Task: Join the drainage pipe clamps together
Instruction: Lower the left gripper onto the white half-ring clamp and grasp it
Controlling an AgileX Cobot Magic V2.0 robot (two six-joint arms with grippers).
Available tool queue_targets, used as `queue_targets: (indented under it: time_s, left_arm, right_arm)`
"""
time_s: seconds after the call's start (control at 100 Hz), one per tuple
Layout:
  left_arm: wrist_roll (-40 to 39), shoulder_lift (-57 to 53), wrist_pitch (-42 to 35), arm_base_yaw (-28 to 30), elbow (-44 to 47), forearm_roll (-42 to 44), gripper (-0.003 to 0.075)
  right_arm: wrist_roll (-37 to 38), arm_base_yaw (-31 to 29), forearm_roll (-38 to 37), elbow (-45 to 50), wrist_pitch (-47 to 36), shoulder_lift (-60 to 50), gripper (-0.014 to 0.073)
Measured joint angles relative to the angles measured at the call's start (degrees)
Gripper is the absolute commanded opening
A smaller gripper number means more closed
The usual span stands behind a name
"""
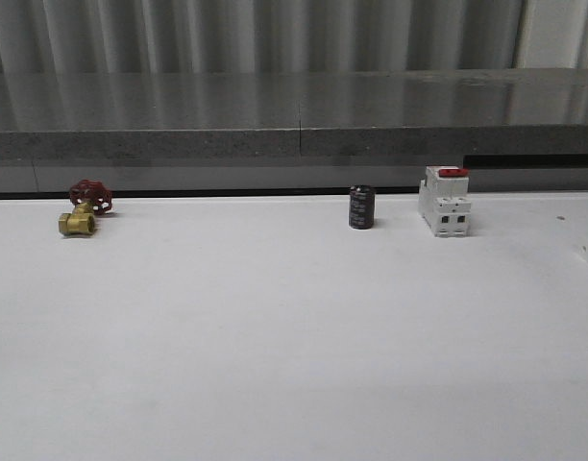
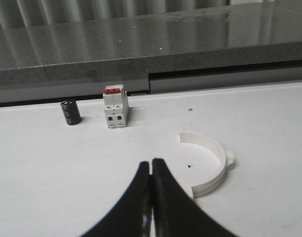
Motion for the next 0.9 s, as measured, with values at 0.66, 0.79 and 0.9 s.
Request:
queue_targets:
  time_s: [0.66, 0.79, 0.9]
  left_arm:
    - [0.00, 0.00, 4.04, 0.00, -3.26, -0.80, -0.0020]
    - [0.00, 3.07, 14.45, 0.00, -13.79, -2.14, -0.0020]
    - [0.00, 9.67, 25.73, 0.00, -23.31, -2.44, -0.0020]
  right_arm:
    - [0.00, 0.12, 0.00, 0.00, 0.00, 0.00, -0.0064]
    - [-0.12, 0.12, 0.00, 0.00, 0.00, 0.00, -0.0064]
    - [-0.21, 0.12, 0.00, 0.00, 0.00, 0.00, -0.0064]
